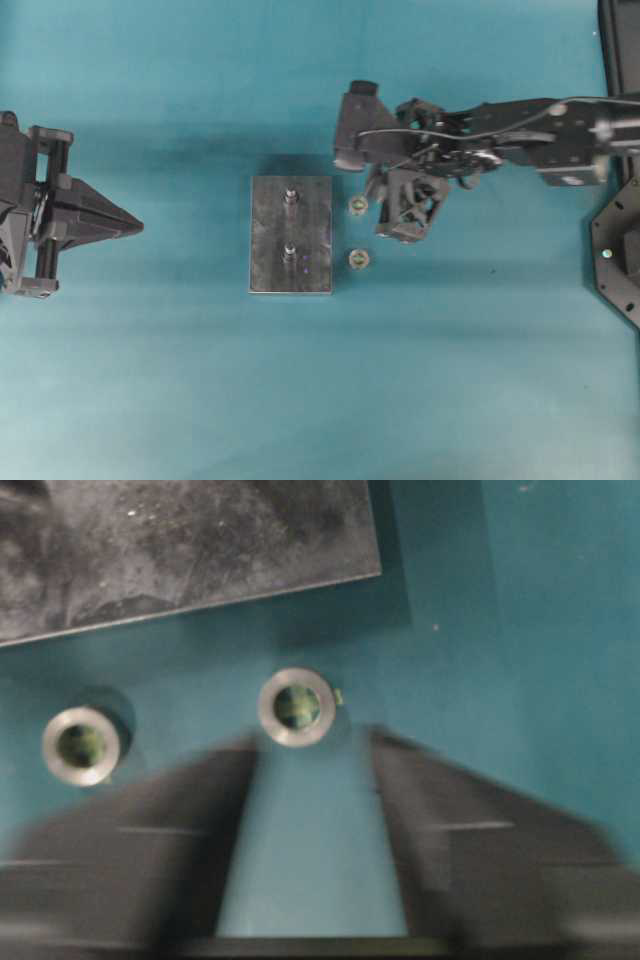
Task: Insert the washer onto the shaft.
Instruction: 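Grasp the upper metal washer with the right gripper and lift it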
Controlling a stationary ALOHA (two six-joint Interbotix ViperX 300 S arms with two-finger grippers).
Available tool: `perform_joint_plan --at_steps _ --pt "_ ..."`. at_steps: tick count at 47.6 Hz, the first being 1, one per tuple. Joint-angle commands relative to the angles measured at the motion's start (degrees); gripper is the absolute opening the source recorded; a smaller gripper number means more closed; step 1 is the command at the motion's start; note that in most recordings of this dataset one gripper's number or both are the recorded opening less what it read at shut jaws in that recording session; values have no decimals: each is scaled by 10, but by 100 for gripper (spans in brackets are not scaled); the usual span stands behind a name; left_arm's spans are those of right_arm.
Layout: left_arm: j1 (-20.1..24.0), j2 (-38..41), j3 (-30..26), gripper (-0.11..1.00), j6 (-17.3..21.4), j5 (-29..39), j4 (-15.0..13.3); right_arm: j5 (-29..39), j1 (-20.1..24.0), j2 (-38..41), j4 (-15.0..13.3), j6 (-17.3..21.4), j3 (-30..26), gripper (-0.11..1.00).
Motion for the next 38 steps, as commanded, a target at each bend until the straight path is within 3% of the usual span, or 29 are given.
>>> perform_joint_plan --at_steps 1,3,5,12,38 --pt "1 -1 -13 0 0 -3 2 -4 4 4 -1 -9 -16 73" --pt "1 -1 -13 0 0 -3 2 -4 5 8 -1 -12 -18 83" --pt "1 -1 -13 0 0 -3 2 -5 8 12 -1 -14 -20 87" --pt "1 -1 -14 0 0 -3 2 -6 11 27 -1 -15 -25 80" --pt "1 -1 -9 0 0 -4 2 -4 9 76 -4 -16 -45 75"
